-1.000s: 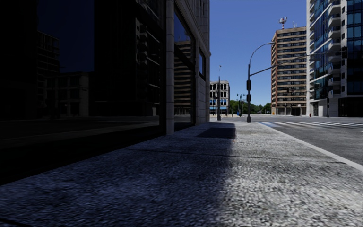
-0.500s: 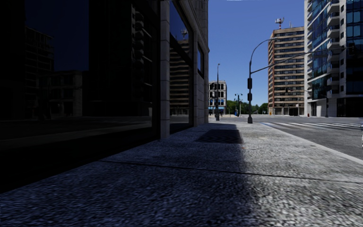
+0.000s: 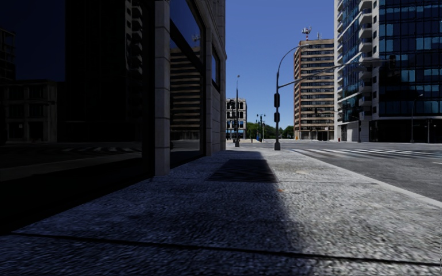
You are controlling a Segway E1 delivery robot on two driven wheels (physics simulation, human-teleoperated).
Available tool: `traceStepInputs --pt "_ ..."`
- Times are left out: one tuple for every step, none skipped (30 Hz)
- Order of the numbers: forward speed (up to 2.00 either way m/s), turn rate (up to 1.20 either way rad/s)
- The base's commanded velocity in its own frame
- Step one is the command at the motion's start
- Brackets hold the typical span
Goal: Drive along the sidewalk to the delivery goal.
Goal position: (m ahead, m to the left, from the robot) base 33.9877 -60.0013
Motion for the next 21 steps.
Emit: traceStepInputs --pt "2.00 0.00" --pt "2.00 0.00" --pt "2.00 0.00" --pt "2.00 0.00" --pt "2.00 0.00" --pt "2.00 0.00" --pt "2.00 0.00" --pt "2.00 0.00" --pt "2.00 0.00" --pt "2.00 0.00" --pt "2.00 0.00" --pt "2.00 -0.07" --pt "2.00 -0.27" --pt "2.00 -0.27" --pt "2.00 -0.51" --pt "2.00 -0.59" --pt "2.00 -0.61" --pt "2.00 -0.61" --pt "2.00 -0.62" --pt "2.00 -0.62" --pt "2.00 -0.62"
